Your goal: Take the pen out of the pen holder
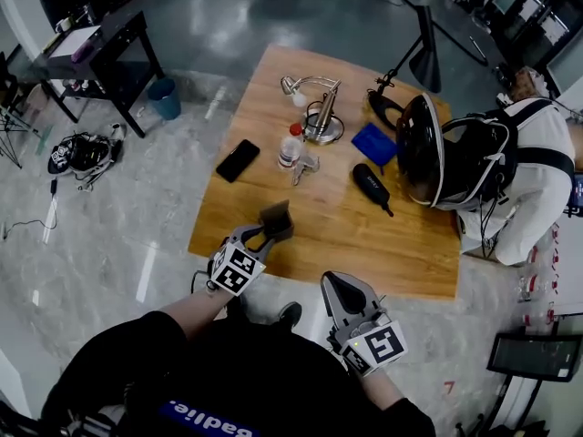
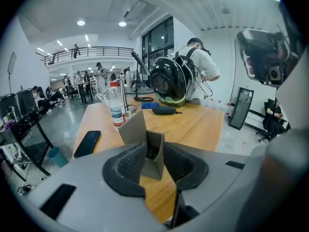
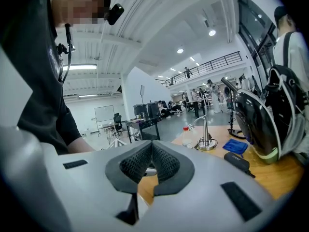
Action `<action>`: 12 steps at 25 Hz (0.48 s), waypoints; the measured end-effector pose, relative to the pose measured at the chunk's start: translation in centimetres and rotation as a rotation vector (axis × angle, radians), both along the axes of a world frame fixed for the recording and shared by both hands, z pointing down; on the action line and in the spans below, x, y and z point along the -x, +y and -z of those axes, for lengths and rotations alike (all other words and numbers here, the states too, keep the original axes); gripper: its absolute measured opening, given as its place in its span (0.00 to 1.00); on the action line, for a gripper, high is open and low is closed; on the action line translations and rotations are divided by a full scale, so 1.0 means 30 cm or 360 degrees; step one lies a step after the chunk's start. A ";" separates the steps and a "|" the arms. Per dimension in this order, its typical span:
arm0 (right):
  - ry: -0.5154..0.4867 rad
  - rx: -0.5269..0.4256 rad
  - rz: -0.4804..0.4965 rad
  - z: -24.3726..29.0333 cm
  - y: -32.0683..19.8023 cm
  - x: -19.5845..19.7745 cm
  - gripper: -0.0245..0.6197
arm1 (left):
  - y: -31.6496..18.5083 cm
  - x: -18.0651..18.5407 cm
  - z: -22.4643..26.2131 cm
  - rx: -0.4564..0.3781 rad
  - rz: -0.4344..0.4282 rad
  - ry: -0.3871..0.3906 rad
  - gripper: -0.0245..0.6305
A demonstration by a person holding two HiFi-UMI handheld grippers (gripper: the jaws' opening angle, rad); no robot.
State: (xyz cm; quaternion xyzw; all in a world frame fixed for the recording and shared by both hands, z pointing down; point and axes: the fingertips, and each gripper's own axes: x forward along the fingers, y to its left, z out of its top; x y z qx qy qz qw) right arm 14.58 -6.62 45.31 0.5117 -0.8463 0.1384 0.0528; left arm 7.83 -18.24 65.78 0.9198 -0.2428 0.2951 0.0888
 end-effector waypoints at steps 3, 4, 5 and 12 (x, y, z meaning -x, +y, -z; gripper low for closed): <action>-0.0002 0.0043 -0.0010 -0.012 0.000 -0.010 0.05 | -0.012 -0.004 -0.029 0.0015 -0.0001 -0.0027 0.20; 0.0005 0.0085 -0.0015 -0.020 0.004 -0.012 0.05 | -0.014 -0.005 -0.036 0.0018 -0.0005 -0.0035 0.20; 0.0009 0.0109 -0.0019 -0.026 0.008 -0.015 0.05 | -0.015 -0.006 -0.041 0.0019 -0.0011 -0.0042 0.20; -0.0011 0.0061 -0.0027 -0.028 0.001 -0.035 0.05 | -0.026 -0.003 -0.036 0.0008 -0.0039 -0.0056 0.14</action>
